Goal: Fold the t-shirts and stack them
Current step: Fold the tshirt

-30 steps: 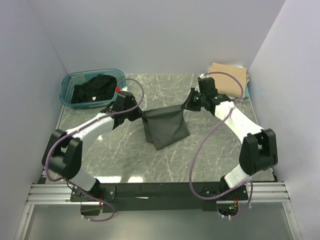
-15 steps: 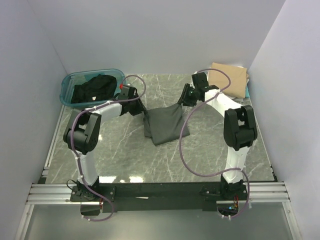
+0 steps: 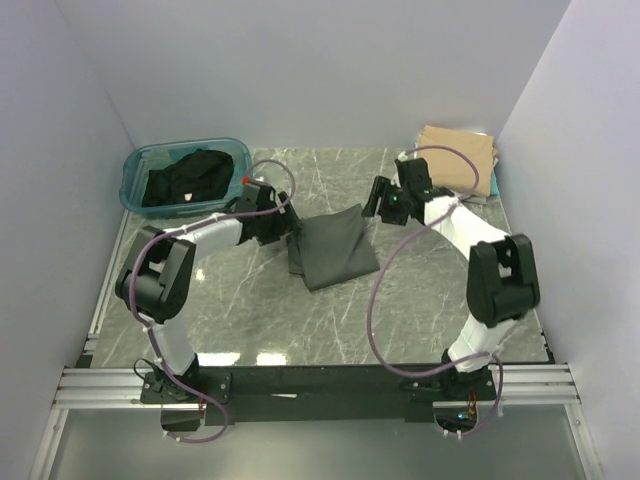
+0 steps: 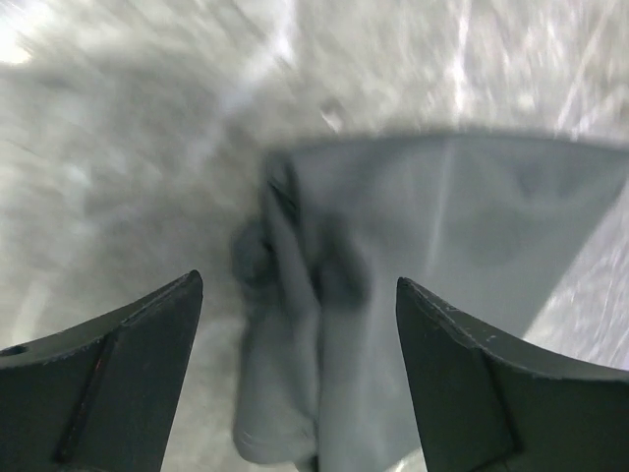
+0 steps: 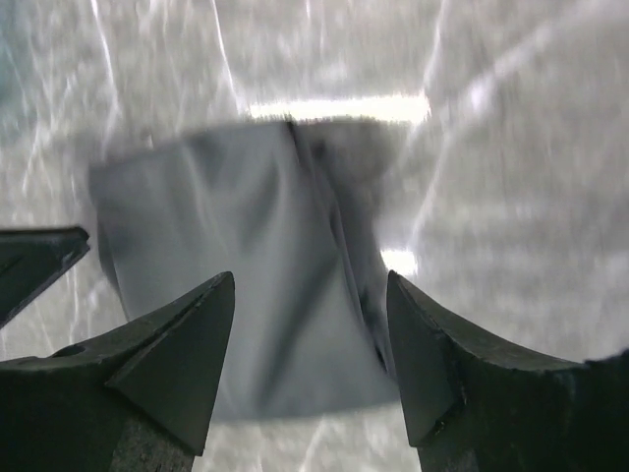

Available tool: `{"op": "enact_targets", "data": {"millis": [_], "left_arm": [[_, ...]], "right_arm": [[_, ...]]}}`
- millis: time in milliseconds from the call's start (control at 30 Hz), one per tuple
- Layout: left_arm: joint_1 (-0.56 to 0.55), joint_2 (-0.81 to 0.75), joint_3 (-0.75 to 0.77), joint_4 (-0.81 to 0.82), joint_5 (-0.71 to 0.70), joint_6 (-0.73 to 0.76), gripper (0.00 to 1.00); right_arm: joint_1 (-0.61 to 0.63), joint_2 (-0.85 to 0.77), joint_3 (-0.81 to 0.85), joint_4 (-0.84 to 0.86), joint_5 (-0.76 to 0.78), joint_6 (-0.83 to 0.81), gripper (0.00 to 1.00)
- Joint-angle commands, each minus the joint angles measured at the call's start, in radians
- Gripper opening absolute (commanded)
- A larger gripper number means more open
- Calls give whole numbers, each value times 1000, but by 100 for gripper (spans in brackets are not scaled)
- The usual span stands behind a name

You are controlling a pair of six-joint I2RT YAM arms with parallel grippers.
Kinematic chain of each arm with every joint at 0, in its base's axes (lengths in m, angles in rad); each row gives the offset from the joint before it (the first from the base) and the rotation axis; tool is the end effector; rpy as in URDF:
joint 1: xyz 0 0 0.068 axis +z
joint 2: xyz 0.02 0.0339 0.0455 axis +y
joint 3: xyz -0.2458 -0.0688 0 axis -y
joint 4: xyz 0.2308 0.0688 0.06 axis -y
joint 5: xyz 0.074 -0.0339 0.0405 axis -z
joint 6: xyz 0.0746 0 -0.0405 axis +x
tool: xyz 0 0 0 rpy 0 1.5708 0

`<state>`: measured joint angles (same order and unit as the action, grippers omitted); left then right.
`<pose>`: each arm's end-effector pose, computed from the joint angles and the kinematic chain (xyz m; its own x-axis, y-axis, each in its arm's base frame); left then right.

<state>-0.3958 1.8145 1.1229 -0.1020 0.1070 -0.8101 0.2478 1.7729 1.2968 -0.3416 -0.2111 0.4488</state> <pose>0.3653 -0.1613 0.1454 -0.7812 -0.4541 -0.4283 -0.1645 0.8117 -0.5605 0.3863 0.1139 0.1946 -0.8016 0.2348 -0.5498 -0.0344 0.9000 0.4345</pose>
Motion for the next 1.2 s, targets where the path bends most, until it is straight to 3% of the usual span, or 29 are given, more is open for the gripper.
{"op": "enact_targets", "data": {"millis": [0, 133, 467, 567, 600, 633, 1033, 1167], "left_arm": [[-63, -41, -15, 27, -26, -9, 84], [-80, -21, -18, 2, -64, -27, 76], [-104, 20, -17, -25, -104, -32, 55], [-109, 32, -18, -12, -90, -28, 32], [-110, 32, -28, -4, -86, -24, 9], [-112, 25, -29, -8, -98, -27, 1], [-103, -50, -144, 57, -173, -113, 1], [-92, -41, -170, 84, -173, -147, 1]], "right_arm": [[-4, -125, -115, 62, -1, -21, 70], [-4, -217, -240, 79, 13, -27, 70], [-5, -233, -310, 84, 12, -28, 69], [-2, -205, -321, 90, 4, -24, 67], [-4, -198, -320, 92, 3, -19, 67], [-4, -182, -326, 95, -2, -16, 66], [21, -58, -352, 156, -117, 10, 52], [28, -56, -396, 182, -140, 36, 27]]}}
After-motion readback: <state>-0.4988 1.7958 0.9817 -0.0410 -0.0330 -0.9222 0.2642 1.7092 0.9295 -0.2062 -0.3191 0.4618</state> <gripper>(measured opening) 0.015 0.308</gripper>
